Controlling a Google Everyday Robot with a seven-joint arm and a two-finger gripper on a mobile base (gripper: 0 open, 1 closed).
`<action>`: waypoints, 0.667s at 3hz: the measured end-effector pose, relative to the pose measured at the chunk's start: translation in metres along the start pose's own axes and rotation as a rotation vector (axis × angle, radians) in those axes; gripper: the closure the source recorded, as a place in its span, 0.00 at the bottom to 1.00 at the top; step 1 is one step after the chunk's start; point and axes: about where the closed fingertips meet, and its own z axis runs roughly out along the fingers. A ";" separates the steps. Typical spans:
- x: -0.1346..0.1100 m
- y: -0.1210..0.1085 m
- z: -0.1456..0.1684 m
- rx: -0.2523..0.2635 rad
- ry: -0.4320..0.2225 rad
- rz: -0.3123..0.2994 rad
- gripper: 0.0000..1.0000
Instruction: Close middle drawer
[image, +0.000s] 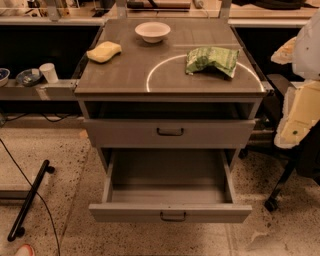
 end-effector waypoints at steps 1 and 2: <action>0.000 0.000 0.000 0.000 0.000 0.000 0.00; -0.002 0.011 0.034 -0.019 -0.006 -0.040 0.00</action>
Offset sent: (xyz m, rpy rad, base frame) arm 0.0025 0.0379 -0.1515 -0.0076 0.0630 0.1869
